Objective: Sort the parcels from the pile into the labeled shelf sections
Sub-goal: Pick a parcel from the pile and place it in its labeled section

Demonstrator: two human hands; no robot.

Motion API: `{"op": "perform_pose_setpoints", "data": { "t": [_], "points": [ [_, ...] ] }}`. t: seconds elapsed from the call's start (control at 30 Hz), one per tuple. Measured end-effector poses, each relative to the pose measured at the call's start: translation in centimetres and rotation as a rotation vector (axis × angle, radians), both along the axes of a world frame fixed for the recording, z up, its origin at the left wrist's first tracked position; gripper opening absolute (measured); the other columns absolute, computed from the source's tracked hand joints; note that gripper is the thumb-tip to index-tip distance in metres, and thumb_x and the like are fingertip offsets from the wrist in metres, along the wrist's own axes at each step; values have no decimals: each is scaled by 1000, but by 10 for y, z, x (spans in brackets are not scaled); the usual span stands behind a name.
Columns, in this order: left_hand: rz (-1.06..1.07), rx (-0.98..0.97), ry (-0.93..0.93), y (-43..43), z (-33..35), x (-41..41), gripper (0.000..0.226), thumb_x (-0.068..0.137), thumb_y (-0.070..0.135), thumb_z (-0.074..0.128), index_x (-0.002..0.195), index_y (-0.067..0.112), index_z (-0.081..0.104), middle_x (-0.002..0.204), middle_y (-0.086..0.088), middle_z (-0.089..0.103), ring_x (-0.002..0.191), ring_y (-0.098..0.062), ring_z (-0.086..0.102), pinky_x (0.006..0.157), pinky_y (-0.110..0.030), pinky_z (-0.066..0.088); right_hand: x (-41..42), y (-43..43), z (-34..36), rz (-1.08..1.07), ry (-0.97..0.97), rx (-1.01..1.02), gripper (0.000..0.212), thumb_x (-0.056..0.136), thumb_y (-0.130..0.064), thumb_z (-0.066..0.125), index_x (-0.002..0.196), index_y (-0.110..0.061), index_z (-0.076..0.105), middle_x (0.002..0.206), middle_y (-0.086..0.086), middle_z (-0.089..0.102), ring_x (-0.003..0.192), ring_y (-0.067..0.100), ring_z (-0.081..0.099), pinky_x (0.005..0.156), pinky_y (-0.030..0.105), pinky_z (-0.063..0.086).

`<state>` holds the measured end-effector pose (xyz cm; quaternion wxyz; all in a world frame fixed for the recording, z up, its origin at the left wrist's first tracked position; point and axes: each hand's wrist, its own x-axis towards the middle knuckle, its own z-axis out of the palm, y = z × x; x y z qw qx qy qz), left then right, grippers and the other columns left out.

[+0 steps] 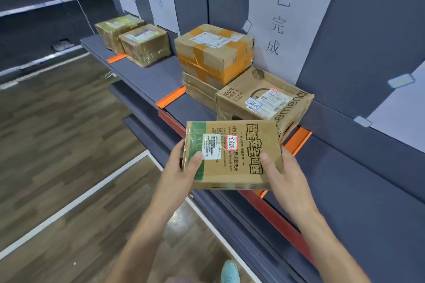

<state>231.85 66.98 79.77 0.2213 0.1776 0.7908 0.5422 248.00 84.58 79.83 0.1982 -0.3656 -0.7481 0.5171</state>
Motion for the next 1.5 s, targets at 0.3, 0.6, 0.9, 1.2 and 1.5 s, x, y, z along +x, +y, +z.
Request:
{"op": "perform_pose_setpoints", "data": {
  "t": [0.3,0.6,0.9,1.2,1.5],
  "points": [
    [-193,67,-34,40,4,-58,39,99,55,59,136,60,47,125,32,65,112,6,65,100,-38,52,-29,14,14,-164,1,58,24,100,-49,49,115,-67,51,119,-29,63,119,-2,54,84,18,42],
    [-511,79,-8,56,7,-152,49,94,59,58,141,56,44,127,32,63,116,10,61,98,-33,53,-92,-21,20,-431,-24,63,26,99,-51,51,106,-76,49,117,-38,62,108,-17,55,79,9,40],
    [-685,67,-50,83,11,-194,45,90,63,60,128,64,37,112,50,57,104,22,58,84,-21,48,-120,-54,36,-661,-60,127,40,101,-45,52,108,-82,39,114,-47,57,107,-22,52,78,11,39],
    [-769,88,-14,118,22,-189,54,89,63,57,141,55,44,124,40,61,115,19,56,90,-15,45,-111,-36,40,-747,-142,124,37,101,-48,50,113,-80,35,113,-53,52,106,-28,47,77,11,37],
    [-675,16,201,162,28,-177,51,100,50,55,147,42,39,104,56,54,102,29,51,73,-9,41,-104,11,34,-777,-205,136,44,99,-57,46,138,-59,26,109,-45,56,101,-12,56,80,24,44]
  ]
}}
